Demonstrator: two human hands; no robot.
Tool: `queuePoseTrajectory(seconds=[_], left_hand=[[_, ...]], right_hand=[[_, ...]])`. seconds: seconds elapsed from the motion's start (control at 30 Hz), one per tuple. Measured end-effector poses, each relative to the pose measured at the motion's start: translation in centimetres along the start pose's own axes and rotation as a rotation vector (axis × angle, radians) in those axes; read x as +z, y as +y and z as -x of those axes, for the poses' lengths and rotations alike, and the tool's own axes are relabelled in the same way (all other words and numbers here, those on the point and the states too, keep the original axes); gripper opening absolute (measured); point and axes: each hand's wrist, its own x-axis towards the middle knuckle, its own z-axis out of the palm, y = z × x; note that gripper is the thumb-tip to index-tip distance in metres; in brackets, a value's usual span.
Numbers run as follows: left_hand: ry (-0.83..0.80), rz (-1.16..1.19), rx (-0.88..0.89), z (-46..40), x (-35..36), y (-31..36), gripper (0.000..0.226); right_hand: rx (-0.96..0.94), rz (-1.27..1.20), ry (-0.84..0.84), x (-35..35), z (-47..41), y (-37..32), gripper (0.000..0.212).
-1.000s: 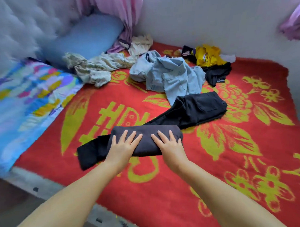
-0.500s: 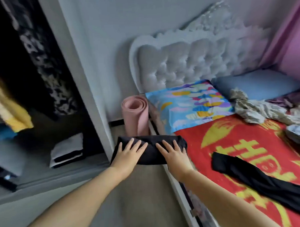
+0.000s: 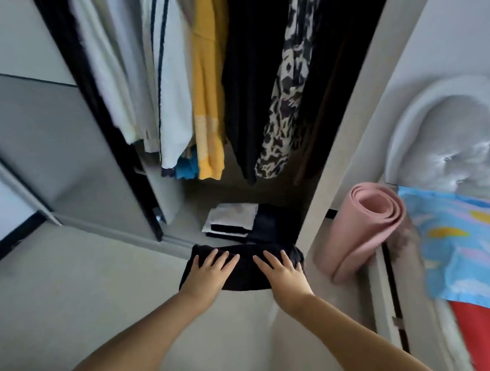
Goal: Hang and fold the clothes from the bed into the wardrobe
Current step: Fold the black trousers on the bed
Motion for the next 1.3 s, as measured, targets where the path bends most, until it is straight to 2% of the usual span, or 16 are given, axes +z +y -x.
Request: queuePoseTrajectory(seconds=[0.37,0.5,0.6,0.77,0.8,0.87,0.93,0.97,1.07,1.17,1.2,1.27,1.3], left_hand=[[-0.234,0.084,-0.082,-11.6,5.1,-10.1,0.092],[-0.248,0.105,-0.010,-17.3,7.2,-14.0,0.085],[-0.232,0.092,0.058,-22.5,8.6,-17.2,0.091],[-0.313,0.002,0.129,-30.3,13.6,-21.4,0.094],[-0.295,-0.027,0.156,-32.1,14.7,-21.8,0.094],[-0.132,-0.041,0.248,-36.4,17.6,-21.6,0.096],[-0.027,-0.061,0.256,-40.9,20.0,-21.0,0.095],[-0.052,-0.064,0.230,-43.2,21.1,-21.0,0.093],[0.089,-0.101,0.162,-50.8,25.2,-21.8,0.083],[0.264,-0.060,0.194,-56.6,27.9,-22.0,0.079],[0.320,-0.034,0.196,-58.9,29.7,-22.3,0.078],[0.290,-0.003,0.153,-62.2,33.8,-22.4,0.092],[0.169,-0.021,0.115,-63.0,36.4,-22.2,0.097]], right_hand=[[-0.092,-0.006,-0.206,0.9,-17.8,-1.7,0.097],[-0.039,-0.028,-0.219,1.8,-23.9,-2.2,0.097],[0.042,-0.077,-0.204,3.3,-28.7,-2.6,0.095],[0.088,-0.156,-0.232,8.0,-37.3,-3.0,0.091],[0.095,-0.162,-0.241,9.3,-39.1,-2.6,0.092],[0.101,-0.136,-0.219,12.6,-43.1,-0.6,0.092],[0.113,-0.087,-0.185,14.8,-47.6,2.1,0.091],[0.122,-0.062,-0.151,15.7,-49.7,3.3,0.089],[0.138,0.014,0.036,18.1,-56.3,6.5,0.088],[0.162,0.045,0.292,20.4,-61.4,8.9,0.087],[0.173,0.038,0.322,21.7,-63.5,9.6,0.087],[0.215,0.001,0.219,24.7,-66.0,10.3,0.091],[0.241,-0.024,0.143,27.0,-66.8,10.2,0.095]])
